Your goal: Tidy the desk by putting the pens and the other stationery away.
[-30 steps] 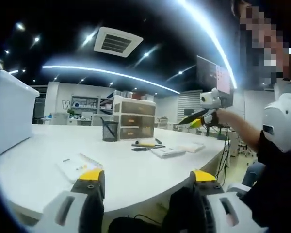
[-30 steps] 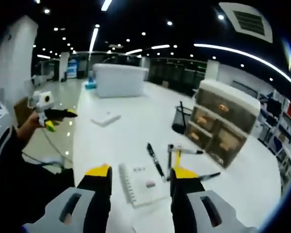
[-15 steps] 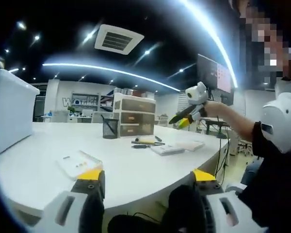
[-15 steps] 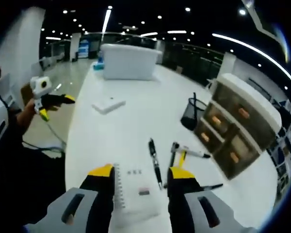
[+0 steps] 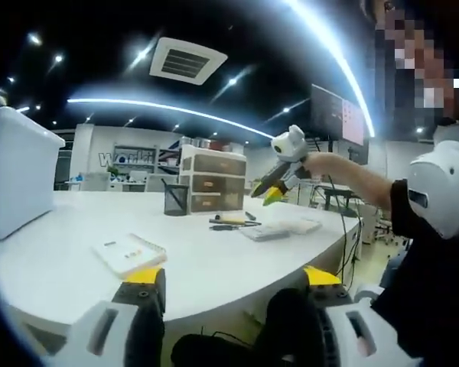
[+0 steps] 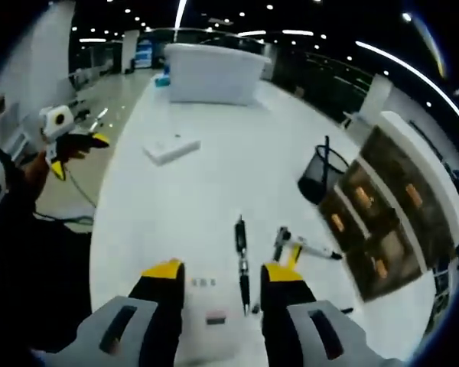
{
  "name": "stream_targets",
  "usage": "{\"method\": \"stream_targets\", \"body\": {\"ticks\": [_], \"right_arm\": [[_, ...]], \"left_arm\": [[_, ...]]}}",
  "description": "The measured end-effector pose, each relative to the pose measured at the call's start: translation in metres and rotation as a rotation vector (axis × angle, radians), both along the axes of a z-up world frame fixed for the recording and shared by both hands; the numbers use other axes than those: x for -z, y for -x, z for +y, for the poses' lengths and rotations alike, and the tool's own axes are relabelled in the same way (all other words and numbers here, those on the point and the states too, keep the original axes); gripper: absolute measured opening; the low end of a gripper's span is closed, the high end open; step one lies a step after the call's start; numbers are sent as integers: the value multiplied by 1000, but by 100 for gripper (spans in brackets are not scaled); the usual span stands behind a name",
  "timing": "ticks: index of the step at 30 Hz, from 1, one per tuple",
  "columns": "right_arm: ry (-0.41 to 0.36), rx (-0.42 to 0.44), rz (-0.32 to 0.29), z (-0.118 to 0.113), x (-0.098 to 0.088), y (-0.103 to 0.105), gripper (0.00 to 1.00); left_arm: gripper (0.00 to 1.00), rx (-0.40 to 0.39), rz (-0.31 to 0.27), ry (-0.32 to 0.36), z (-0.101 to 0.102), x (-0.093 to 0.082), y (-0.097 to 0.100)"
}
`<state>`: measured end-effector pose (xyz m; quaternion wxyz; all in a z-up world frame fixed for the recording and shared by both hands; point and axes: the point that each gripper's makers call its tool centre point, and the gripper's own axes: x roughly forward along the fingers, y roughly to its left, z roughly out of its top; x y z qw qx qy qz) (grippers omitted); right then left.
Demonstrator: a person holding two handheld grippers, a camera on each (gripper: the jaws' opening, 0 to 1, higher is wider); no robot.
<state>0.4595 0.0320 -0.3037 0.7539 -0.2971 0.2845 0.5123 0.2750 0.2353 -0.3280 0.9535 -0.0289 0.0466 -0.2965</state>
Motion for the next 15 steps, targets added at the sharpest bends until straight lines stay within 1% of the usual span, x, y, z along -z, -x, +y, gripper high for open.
{"method": "stream_targets", "body": {"ticks": [2, 7, 9, 15], "right_arm": [[22, -9, -3, 3, 1, -6, 34], [87, -36, 32, 12, 11, -14, 34], [112, -45, 35, 14, 15, -17, 34], [170, -74, 58, 19, 29, -15, 34]], "left_arm": [[70, 1, 0, -2, 0, 0, 0], [70, 7, 11, -3, 1, 4, 1], [70, 7, 13, 0, 1, 5, 1], [70, 18, 22, 1, -2, 9, 2]]}}
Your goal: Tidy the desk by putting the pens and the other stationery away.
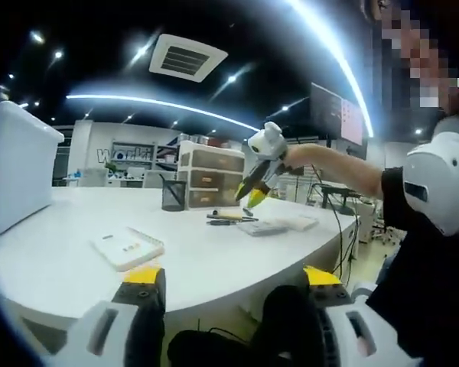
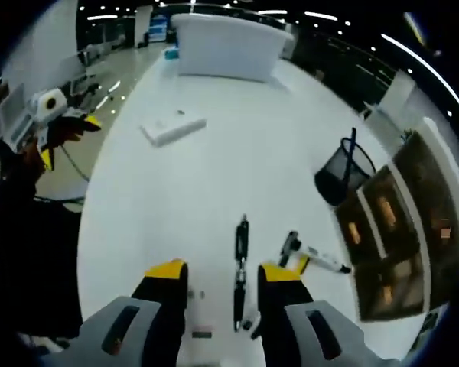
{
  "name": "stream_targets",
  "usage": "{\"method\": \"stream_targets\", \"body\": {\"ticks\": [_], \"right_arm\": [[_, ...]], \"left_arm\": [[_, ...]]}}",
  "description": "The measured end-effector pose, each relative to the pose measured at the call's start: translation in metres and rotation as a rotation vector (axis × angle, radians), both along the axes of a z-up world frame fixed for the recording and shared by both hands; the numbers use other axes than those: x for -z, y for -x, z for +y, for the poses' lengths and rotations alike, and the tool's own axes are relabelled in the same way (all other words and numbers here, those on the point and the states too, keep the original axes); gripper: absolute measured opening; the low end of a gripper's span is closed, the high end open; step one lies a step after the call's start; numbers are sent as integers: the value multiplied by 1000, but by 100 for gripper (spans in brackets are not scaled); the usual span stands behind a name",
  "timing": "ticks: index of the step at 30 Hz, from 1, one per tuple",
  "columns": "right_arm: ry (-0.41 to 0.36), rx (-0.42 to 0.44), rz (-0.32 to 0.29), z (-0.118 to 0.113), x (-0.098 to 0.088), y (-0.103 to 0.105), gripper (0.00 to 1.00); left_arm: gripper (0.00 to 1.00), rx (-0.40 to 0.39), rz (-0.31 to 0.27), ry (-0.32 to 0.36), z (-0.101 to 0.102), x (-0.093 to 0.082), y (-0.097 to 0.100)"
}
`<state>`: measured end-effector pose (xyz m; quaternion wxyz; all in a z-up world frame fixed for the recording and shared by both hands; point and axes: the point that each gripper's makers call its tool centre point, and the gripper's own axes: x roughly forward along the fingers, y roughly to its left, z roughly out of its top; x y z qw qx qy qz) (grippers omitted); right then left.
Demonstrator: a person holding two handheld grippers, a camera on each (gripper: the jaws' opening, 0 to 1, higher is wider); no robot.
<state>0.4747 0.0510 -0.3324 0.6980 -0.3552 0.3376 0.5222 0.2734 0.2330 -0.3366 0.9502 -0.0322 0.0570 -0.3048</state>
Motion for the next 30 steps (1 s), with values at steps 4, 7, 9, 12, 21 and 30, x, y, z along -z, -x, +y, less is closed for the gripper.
{"method": "stream_targets", "body": {"ticks": [4, 7, 9, 12, 21, 30], "right_arm": [[44, -12, 24, 3, 9, -1, 34], [92, -14, 32, 2, 18, -6, 33], [129, -13, 45, 1, 22, -13, 32], [182, -24, 63, 1, 29, -15, 30], [253, -87, 66, 14, 38, -10, 27], [313, -118, 99, 20, 44, -20, 23]], "left_arm": [[70, 19, 8, 19, -6, 1, 0], [70, 32, 7, 23, -12, 1, 0], [70, 39, 6, 22, -15, 2, 1], [70, 50, 13, 31, -19, 4, 2], [70, 60, 26, 33, -23, 8, 3], [70, 79, 41, 31, -29, 14, 6]]}}
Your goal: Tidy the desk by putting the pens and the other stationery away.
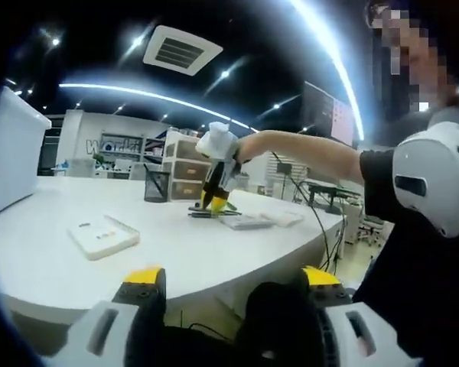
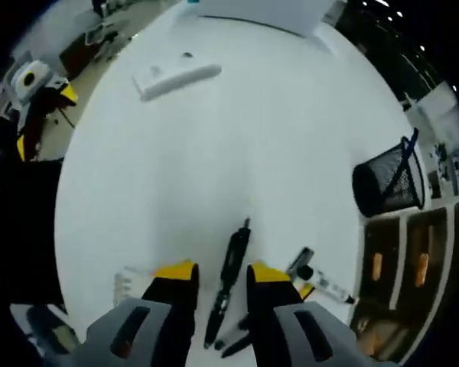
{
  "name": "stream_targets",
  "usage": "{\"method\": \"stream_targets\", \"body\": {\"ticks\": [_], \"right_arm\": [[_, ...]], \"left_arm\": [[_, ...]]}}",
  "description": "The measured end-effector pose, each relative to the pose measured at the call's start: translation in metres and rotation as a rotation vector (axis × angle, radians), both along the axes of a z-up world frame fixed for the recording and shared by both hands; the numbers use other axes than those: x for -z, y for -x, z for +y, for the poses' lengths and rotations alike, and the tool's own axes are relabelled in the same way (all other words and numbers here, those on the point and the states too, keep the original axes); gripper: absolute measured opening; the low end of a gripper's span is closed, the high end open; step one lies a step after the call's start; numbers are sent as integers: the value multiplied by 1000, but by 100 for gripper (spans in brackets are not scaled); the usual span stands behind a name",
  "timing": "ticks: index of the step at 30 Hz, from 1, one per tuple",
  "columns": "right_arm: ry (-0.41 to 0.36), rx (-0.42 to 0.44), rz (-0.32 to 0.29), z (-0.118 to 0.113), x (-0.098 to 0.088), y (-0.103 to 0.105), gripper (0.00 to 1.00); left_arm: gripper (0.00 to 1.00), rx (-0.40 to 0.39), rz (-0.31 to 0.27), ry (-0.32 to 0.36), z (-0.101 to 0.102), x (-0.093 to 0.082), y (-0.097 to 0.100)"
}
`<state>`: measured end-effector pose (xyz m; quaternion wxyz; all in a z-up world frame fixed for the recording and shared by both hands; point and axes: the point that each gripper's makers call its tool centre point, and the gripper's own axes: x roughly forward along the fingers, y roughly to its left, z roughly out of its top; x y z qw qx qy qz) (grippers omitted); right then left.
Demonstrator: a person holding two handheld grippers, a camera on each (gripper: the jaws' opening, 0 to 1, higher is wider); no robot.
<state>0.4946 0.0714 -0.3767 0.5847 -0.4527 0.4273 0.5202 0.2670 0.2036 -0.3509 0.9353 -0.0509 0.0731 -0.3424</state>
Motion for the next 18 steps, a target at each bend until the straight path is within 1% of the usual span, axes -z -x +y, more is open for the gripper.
{"method": "stream_targets", "body": {"ticks": [3, 7, 12, 14, 16, 18], "right_arm": [[9, 36, 26, -1, 4, -3, 20], [26, 61, 48, -4, 8, -7, 18], [48, 67, 73, -7, 16, -4, 16], [47, 61, 87, -5, 17, -1, 12], [53, 54, 96, -5, 18, 1, 10], [54, 66, 101, -5, 18, 2, 9]], "left_arm": [[70, 4, 7, -5, -1, 3, 1], [70, 11, 9, 0, -2, 3, 2], [70, 17, 11, 3, -4, 4, 2], [69, 25, 15, 3, -6, 6, 2], [69, 27, 23, 0, -7, 9, 1], [69, 29, 27, 2, -8, 10, 1]]}}
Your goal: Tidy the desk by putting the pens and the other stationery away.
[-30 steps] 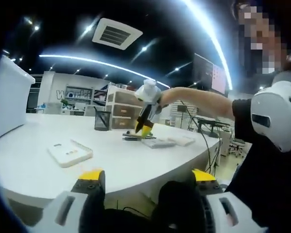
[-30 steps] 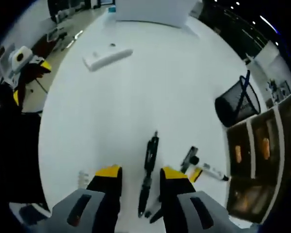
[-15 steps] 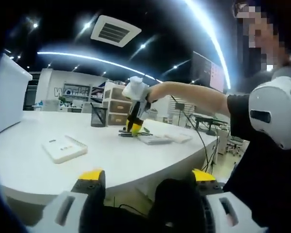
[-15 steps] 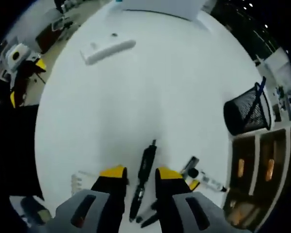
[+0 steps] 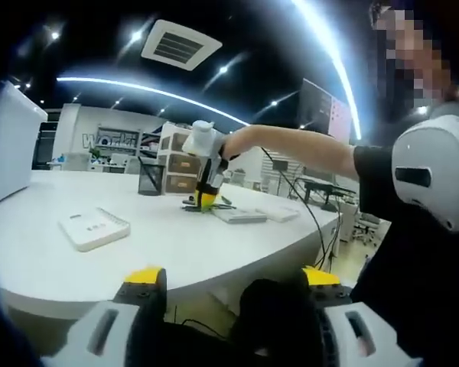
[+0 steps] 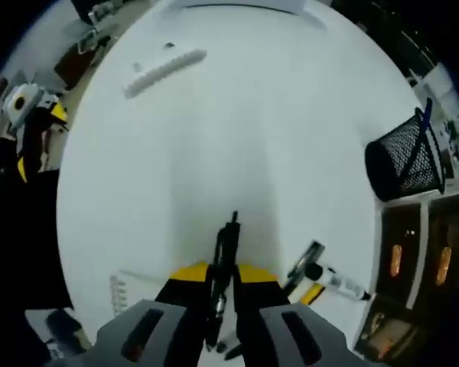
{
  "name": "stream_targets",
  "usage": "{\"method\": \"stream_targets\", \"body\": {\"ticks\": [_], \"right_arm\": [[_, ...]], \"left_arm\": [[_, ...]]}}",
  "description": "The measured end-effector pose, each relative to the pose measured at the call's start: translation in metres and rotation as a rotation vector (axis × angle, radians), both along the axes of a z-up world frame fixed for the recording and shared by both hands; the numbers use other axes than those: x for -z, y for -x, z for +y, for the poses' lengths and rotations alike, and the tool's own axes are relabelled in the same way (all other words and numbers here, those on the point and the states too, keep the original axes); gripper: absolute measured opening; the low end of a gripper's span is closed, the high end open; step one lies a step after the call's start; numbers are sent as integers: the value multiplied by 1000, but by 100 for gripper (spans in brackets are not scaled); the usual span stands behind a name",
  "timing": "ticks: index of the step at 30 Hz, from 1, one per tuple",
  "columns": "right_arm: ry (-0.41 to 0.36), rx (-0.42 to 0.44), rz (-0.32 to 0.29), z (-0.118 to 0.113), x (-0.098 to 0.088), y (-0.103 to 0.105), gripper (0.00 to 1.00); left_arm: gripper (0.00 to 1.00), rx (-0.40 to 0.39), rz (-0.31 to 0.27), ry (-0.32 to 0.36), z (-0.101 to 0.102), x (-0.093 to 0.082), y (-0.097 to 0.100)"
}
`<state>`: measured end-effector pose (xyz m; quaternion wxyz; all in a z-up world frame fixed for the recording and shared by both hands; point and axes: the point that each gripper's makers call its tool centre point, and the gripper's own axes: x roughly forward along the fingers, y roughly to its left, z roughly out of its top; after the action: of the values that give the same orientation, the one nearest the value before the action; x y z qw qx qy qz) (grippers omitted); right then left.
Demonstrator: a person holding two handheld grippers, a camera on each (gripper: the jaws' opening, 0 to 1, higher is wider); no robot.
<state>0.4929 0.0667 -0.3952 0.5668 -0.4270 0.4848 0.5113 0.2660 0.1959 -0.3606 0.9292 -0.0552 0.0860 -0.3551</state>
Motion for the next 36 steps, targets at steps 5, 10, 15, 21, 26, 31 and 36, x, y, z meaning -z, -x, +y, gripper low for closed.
{"method": "stream_targets", "body": {"ticks": [5, 10, 15, 21, 26, 31, 36], "right_arm": [[-5, -25, -10, -1, 0, -1, 8], [-17, -27, -23, 0, -1, -5, 8], [-74, -22, -53, 6, -15, -4, 8], [-211, -10, -117, 19, -44, -11, 8], [-344, 27, -124, 23, -67, -3, 8], [-459, 78, -131, 20, -80, 8, 8], [-639, 156, -157, 16, -105, 15, 8]], "left_arm": [[69, 11, -1, 4, -4, -1, 0], [69, 12, -3, 1, -5, -3, -1], [69, 14, -17, -6, -7, -10, -2], [69, 24, -36, 1, -12, -21, -5], [69, 37, -60, -5, -19, -32, -12], [68, 49, -75, -44, -24, -36, -21], [68, 67, -93, -52, -33, -46, -28]]}}
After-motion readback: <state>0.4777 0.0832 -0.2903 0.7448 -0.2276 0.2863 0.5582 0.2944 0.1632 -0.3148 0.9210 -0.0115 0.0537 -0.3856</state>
